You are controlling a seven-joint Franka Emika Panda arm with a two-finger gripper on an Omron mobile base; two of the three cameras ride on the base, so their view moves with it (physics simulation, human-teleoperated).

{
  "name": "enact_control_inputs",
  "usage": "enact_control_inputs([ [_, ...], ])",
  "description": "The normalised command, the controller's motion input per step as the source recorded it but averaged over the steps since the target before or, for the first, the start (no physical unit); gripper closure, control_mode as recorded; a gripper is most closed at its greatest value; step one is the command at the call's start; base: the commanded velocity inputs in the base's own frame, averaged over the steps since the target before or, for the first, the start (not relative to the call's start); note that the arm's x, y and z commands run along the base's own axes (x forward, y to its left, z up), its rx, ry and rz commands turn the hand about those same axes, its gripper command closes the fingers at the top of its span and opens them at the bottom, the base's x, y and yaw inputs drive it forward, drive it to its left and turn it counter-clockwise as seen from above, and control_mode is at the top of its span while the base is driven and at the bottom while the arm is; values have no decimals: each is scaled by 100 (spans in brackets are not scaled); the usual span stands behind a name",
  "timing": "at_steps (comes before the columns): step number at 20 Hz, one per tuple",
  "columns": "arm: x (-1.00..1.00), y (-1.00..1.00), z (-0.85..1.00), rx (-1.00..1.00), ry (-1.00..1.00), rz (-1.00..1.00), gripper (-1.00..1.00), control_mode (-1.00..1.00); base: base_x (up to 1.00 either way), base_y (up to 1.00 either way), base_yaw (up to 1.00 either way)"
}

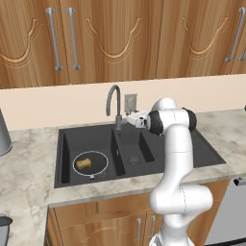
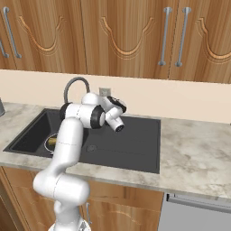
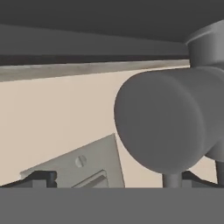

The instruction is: Pick the pan and sponge and place them into the sink. Then turn on the water.

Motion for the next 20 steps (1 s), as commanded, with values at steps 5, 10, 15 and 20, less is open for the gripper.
enact_control_inputs([
  [5,0,0,-6,1,10,-12,-100,-100,0,0,0],
  [10,0,0,0,3,16,-19,100,-100,0,0,0],
  [15,0,-32,0,12,21,-19,100,-100,0,0,0],
  [20,0,-61,0,20,20,-15,100,-100,0,0,0],
])
